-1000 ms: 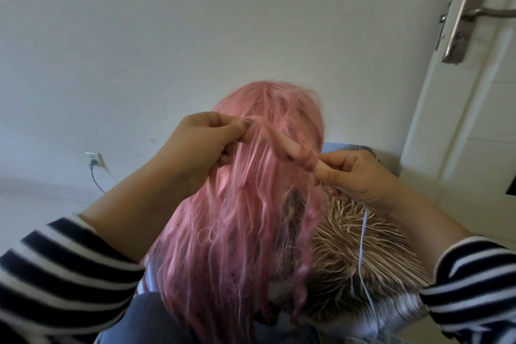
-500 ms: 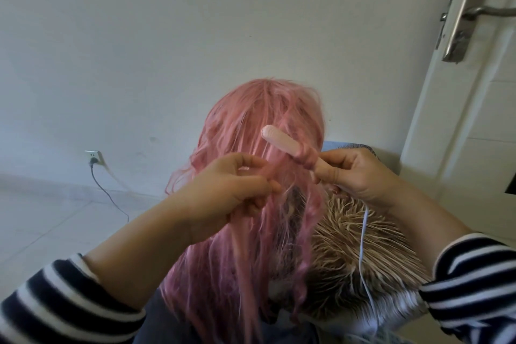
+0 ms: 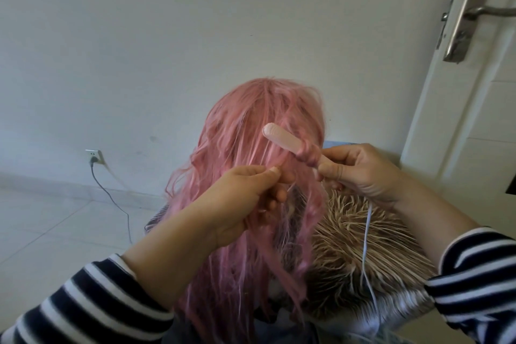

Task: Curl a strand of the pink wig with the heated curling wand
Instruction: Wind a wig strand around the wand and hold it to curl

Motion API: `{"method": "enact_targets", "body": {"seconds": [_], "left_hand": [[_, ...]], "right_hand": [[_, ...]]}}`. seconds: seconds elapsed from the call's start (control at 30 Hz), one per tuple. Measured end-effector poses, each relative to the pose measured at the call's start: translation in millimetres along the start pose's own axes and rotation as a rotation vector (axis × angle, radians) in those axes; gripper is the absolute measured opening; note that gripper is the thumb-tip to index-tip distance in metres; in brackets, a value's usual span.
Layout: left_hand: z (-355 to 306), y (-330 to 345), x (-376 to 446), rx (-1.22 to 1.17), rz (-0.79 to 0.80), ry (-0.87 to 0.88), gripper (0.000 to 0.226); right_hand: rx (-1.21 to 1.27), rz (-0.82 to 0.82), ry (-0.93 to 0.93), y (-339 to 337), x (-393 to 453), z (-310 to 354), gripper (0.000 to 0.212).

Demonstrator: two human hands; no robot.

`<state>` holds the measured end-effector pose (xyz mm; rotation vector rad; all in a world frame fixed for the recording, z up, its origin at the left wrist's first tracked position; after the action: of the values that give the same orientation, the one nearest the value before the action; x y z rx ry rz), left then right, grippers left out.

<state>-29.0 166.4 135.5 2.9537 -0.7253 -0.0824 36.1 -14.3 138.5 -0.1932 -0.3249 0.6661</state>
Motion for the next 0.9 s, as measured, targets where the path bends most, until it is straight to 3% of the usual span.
{"method": "enact_targets", "body": {"seconds": [0.13,0.3,0.6,0.9], "left_hand": [[1,4,1,-0.02,0.005,0.005,0.026],[3,7,3,-0.046,0.024,0.014,0.034],[4,8,7,-0.076,0.009,0.044,0.025],[-4,-4,12,-0.075,-0.035,0.075,0.027]], "right_hand": [[-0.05,0.004,-0.003,-1,0,2,0.06],[-0.086,0.015,0.005,-3,1,6,0.074],[-0.042,0.039,0.043,-4,2,9,0.062],[-0.046,0.035,0.034,-5,0,8,0.065]]}}
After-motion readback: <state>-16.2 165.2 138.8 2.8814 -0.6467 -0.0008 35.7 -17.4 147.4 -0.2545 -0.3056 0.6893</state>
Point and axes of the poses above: each hand's wrist, its own x-axis towards the middle knuckle, its own y-axis out of the palm, z = x × y, the point moved 4 cm from there along x, towards the middle knuckle, and after that the axes turned 13 degrees about z, right-handed, at the moved point
